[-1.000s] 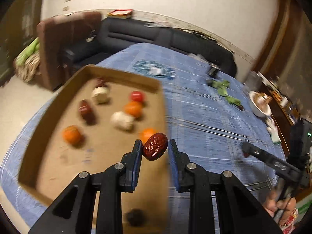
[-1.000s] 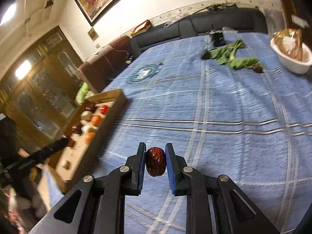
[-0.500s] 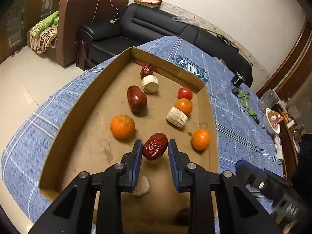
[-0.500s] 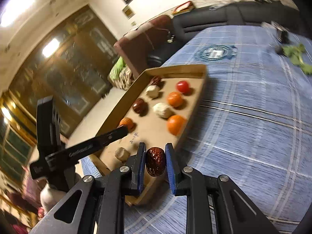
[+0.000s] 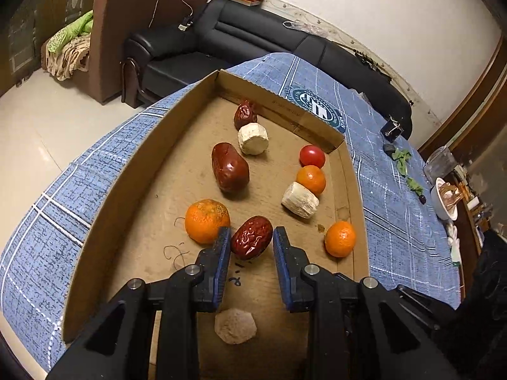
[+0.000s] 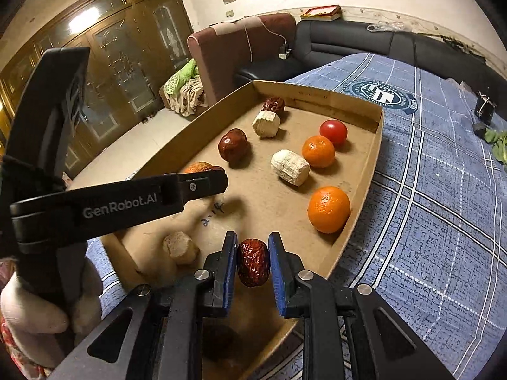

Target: Organize fruits

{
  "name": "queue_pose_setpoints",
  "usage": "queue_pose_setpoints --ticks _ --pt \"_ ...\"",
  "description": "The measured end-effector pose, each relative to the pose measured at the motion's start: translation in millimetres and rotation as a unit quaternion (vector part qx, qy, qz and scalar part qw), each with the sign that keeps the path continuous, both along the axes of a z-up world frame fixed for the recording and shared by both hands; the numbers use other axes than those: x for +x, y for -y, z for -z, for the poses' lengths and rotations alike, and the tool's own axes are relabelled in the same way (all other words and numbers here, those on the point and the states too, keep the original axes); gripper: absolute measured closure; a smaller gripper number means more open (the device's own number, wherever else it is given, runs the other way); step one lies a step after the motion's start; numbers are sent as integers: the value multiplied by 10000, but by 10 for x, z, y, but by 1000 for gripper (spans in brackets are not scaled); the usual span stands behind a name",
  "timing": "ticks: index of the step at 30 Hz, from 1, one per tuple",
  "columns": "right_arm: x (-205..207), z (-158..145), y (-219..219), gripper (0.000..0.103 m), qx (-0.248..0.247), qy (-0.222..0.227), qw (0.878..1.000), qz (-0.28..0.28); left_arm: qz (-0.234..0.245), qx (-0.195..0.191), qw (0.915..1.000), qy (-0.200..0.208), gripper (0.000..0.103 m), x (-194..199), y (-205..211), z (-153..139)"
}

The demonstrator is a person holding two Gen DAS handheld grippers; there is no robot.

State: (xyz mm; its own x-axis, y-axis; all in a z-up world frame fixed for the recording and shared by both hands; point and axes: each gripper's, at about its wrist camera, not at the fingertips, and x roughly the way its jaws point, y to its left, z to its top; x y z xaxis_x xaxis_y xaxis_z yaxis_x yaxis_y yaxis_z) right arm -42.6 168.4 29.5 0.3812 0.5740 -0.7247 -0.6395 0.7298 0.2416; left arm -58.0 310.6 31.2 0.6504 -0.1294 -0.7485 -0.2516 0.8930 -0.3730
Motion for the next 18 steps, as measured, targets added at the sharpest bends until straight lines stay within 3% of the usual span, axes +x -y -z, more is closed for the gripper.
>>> queue_pose_setpoints --ticks 4,10,15,18 --pt "28 3 20 78 76 -106 9999 30 -83 -187 9998 88 60 -43 -51 -38" --pt "13 -104 165 75 286 -82 9994 179 -261 -173 9991 291 56 -184 -48 -197" --pt "-86 -274 446 71 531 89 9978 380 -388 113 9976 554 48 -382 80 -356" --pt "-153 -356 675 68 669 206 9952 690 -488 571 9948 693 43 -484 258 -449"
